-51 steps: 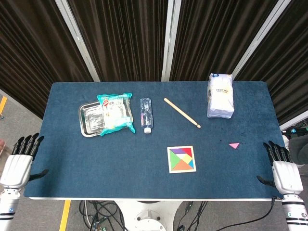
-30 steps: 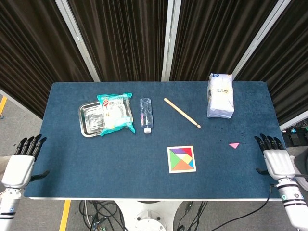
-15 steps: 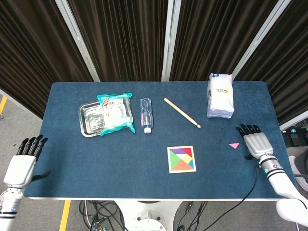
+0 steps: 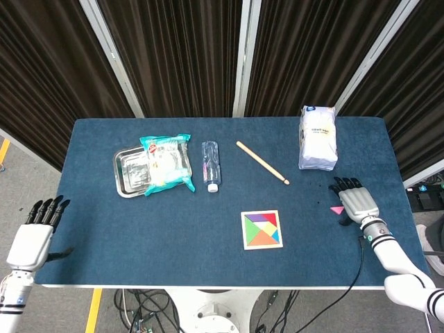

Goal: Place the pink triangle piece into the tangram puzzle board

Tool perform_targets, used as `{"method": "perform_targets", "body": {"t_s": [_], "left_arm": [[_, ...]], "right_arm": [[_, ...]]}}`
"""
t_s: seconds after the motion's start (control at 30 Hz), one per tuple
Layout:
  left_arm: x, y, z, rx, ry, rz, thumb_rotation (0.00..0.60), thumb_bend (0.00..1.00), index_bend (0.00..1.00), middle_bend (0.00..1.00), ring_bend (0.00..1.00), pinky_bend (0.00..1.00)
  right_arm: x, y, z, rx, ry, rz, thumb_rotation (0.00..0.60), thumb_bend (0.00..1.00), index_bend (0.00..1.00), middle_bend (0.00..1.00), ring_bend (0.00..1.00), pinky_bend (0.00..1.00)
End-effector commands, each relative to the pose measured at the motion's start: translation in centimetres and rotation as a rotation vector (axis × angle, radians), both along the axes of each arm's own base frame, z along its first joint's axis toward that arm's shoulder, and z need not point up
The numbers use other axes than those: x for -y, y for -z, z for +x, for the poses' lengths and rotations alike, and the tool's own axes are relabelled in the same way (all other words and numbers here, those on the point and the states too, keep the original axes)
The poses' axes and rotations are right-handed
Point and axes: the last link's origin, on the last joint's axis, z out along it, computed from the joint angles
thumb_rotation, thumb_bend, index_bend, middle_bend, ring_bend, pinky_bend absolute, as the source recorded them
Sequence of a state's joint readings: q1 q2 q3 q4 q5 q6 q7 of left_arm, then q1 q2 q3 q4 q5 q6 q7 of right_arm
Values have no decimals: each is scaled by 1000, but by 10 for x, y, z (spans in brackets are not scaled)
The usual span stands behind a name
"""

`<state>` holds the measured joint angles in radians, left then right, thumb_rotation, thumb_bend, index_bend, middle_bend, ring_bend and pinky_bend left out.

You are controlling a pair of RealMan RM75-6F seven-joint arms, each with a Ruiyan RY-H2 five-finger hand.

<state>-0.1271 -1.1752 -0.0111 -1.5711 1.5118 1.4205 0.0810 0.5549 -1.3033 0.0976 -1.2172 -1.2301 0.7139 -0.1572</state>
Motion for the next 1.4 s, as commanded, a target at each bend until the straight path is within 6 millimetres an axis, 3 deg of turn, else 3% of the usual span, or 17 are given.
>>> {"method": "perform_targets", "body": {"t_s": [0.03,1.4], "left_arm": [[0,0,0,0,1,1,600,0,0,0,0,0],[-1,2,0,-7,-11,-18,600,0,0,0,0,0]], "right_arm": [[1,3,0,9,3,9,600,93,216,0,0,0],[4,3,-9,12,9,-24,600,176,434,0,0,0]]}}
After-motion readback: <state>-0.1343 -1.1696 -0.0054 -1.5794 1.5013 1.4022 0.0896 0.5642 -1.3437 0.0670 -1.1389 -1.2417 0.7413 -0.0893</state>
